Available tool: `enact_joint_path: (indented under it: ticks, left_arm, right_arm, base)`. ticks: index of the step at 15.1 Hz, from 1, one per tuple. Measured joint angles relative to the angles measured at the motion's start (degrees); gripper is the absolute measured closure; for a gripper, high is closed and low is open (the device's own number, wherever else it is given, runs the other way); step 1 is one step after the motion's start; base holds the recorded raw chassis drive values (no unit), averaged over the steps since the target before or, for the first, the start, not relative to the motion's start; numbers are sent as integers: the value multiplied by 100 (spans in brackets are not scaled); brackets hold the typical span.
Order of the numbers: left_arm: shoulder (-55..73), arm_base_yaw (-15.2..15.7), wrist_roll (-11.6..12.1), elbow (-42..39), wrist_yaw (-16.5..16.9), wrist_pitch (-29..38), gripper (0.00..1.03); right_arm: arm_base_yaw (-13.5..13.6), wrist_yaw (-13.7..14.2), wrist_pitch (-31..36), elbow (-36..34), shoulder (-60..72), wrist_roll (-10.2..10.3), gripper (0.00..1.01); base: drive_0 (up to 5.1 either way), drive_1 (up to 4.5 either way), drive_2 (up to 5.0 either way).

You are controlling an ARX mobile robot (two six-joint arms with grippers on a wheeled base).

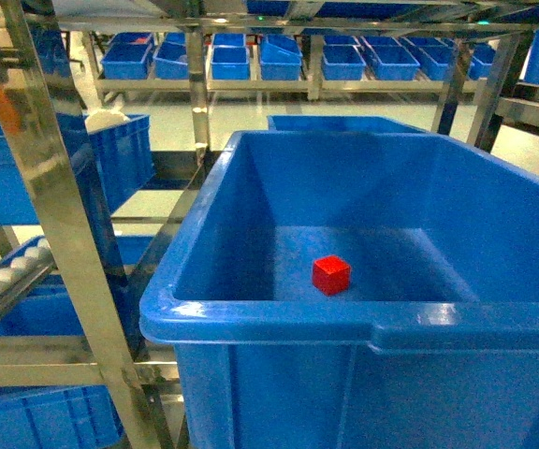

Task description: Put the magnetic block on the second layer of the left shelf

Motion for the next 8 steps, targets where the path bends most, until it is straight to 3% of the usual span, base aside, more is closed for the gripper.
enact_joint_path:
  ticks: [1, 2, 3, 8]
  left_arm:
    - [0, 0, 0, 0, 0, 0, 5]
    - [0, 0, 0, 0, -2, -2, 5]
    - [0, 0, 0, 0, -2, -2, 5]
    - [0, 0, 0, 0, 2, 0, 5]
  right_arm:
    - [-42, -175, 999, -376, 120, -160, 13]
    - [-85, -251, 1504, -776, 13, -330, 23]
    - [-566, -627, 1821, -1318, -610, -494, 57]
    - [-551, -673, 1735, -1600, -841, -533, 76]
  base:
    - [0, 0, 0]
    - [0, 0, 0]
    - [0, 0, 0]
    - [0, 0, 0]
